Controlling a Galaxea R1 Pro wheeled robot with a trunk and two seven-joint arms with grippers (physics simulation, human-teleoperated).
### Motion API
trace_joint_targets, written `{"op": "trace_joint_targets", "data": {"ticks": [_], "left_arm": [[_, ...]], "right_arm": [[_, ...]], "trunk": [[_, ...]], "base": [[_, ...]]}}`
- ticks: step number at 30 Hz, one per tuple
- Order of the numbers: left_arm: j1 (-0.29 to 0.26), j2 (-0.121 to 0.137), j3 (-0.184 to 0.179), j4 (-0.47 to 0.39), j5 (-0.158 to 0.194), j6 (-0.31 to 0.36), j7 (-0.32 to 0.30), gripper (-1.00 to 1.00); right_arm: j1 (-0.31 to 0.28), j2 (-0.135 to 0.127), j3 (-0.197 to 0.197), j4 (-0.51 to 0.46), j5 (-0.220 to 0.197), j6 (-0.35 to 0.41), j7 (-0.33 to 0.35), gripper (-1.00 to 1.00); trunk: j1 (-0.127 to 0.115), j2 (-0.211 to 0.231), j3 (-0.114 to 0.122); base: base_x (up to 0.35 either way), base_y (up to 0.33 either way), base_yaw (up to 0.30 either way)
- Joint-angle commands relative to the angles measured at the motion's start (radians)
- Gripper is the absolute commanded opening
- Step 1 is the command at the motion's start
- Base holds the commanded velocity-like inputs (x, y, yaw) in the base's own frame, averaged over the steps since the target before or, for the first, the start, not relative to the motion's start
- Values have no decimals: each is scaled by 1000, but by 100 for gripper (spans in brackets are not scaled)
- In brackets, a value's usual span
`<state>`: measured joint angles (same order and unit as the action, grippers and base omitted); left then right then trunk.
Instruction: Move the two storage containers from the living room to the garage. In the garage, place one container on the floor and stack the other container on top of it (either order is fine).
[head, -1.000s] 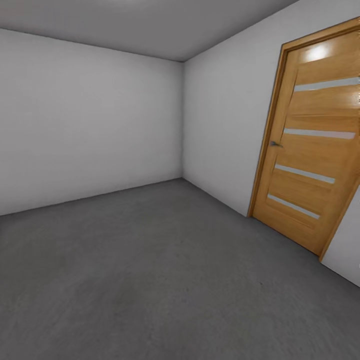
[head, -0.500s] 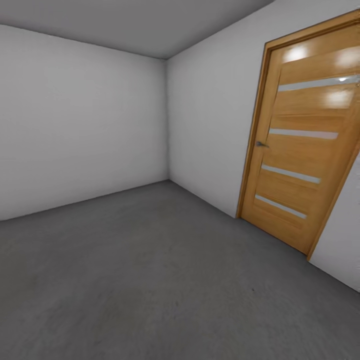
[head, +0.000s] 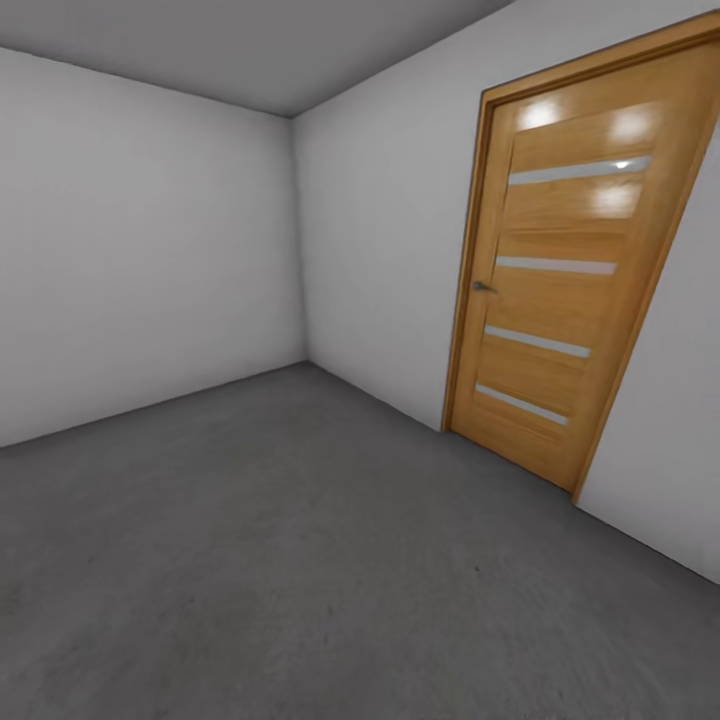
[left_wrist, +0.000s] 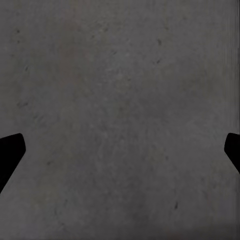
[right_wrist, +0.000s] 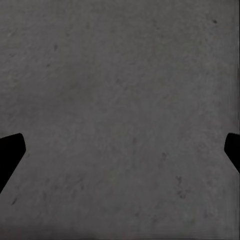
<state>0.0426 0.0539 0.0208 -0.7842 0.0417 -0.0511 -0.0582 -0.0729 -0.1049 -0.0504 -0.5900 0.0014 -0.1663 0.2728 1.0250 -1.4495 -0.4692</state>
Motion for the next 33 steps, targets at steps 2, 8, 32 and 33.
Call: {"op": "trace_joint_targets", "data": {"ticks": [2,8,32,33], "left_arm": [[0,0,2,-1,4,-1,-6,100],[0,0,2,-1,4,-1,-6,100],[0,0,2,-1,4,-1,-6,100],[0,0,2,-1,4,-1,-6,100]], "right_arm": [[-1,1,-5,1,0,-2,9,100],[-1,1,-5,1,0,-2,8,100],[-1,1,-5,1,0,-2,8,100],[-1,1,-5,1,0,-2,8,100]], "trunk": [[0,0,-1],[0,0,-1],[0,0,-1],[0,0,-1]], "base": [[1,0,-257],[0,0,-260],[118,100,-115],[275,232,-1]]}}
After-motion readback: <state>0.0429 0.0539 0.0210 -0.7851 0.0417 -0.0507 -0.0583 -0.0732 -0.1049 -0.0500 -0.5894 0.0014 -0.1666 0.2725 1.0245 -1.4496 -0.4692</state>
